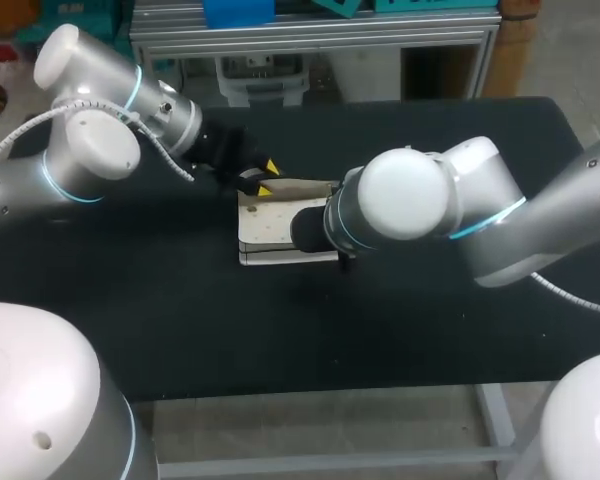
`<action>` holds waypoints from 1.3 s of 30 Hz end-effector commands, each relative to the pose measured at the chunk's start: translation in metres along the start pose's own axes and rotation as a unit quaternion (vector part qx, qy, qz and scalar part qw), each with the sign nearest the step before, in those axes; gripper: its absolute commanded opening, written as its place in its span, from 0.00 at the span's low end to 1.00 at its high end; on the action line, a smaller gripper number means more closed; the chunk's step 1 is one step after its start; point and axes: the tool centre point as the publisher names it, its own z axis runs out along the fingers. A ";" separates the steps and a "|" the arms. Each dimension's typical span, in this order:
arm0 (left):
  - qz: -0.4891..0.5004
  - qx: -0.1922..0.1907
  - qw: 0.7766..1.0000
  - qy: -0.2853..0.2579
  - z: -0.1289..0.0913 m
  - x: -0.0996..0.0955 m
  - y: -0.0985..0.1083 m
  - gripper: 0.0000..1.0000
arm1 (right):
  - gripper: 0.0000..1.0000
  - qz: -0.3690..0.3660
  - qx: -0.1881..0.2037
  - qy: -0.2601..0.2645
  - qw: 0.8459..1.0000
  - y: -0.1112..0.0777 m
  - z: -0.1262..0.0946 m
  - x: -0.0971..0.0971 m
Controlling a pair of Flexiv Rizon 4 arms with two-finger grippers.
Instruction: Pick up the bag, open it, inspect its contents, close it, and place it on the opposite side
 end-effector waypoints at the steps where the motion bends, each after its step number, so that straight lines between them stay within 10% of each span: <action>1: -0.010 -0.006 1.000 0.021 0.008 -0.013 0.005 0.40 | 0.00 0.000 -0.001 -0.002 1.000 -0.001 0.001 0.002; 39: -0.027 -0.047 0.995 0.081 0.021 -0.018 0.003 0.24 | 0.00 0.000 -0.001 -0.002 1.000 -0.001 0.001 0.002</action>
